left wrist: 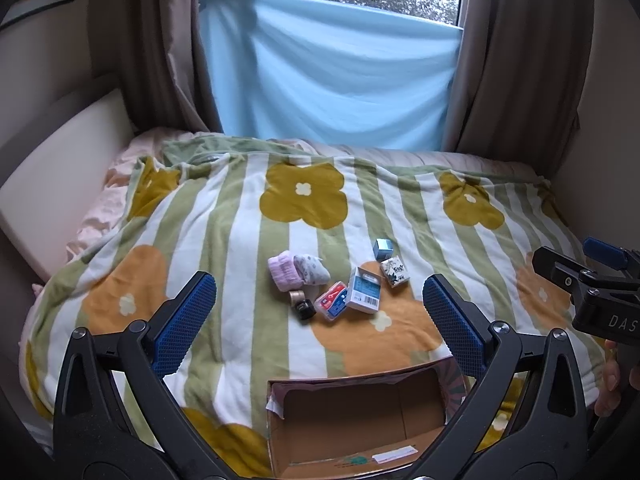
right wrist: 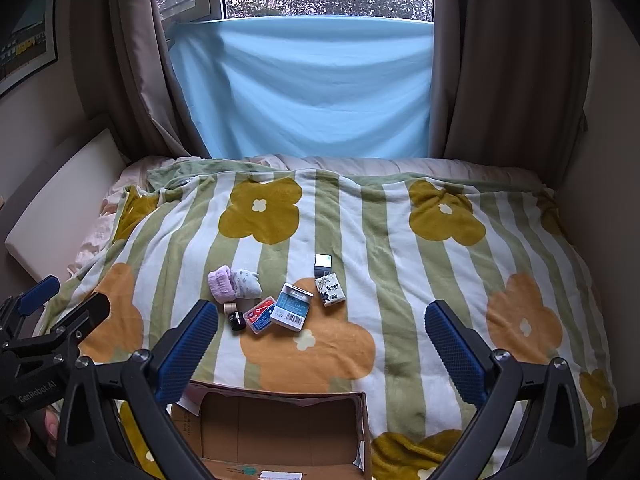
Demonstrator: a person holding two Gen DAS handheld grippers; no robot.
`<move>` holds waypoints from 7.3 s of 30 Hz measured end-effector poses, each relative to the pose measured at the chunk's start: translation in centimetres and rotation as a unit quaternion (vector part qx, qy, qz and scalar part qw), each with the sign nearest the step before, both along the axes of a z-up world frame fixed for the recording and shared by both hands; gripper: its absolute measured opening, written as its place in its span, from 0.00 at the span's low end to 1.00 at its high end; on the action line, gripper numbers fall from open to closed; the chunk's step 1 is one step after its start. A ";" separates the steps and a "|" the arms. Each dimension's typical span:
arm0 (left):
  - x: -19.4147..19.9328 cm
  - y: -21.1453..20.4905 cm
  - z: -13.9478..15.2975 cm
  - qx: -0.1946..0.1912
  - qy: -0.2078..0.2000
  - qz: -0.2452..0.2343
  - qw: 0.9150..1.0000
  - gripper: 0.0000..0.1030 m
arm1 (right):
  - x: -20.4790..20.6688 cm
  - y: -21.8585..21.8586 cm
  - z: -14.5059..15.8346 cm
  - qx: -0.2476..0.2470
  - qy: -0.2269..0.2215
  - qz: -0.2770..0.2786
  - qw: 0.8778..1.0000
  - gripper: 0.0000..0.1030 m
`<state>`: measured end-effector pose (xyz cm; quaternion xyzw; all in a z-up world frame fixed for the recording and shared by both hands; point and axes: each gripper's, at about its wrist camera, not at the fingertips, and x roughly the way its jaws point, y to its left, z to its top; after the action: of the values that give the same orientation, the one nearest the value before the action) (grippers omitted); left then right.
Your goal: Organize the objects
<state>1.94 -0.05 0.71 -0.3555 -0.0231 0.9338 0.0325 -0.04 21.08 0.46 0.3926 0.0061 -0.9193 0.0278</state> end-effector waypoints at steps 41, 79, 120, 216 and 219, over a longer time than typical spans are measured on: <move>-1.8 -2.0 -0.6 0.005 -0.024 0.006 1.000 1.00 | -1.8 0.4 -1.0 -0.004 -0.021 -0.007 1.000 1.00; -26.1 -7.6 -28.8 0.011 -0.192 0.033 0.981 0.97 | -22.5 2.6 -25.3 0.013 -0.162 0.003 0.987 0.91; -28.9 -6.8 -33.6 0.046 -0.218 0.000 0.975 0.40 | -26.5 3.6 -34.3 -0.030 -0.255 0.011 0.966 0.48; 5.2 1.9 -27.4 0.069 -0.255 0.006 0.964 1.00 | 3.8 -0.1 -29.3 -0.067 -0.282 0.072 0.954 0.80; 5.4 1.7 -27.7 0.068 -0.262 0.007 0.963 1.00 | 4.3 0.2 -29.4 -0.069 -0.280 0.063 0.956 0.80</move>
<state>7.38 1.67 -27.04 -0.5844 -0.0971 0.8045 0.0430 4.21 21.32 -28.98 0.6301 -0.0406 -0.7672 0.1132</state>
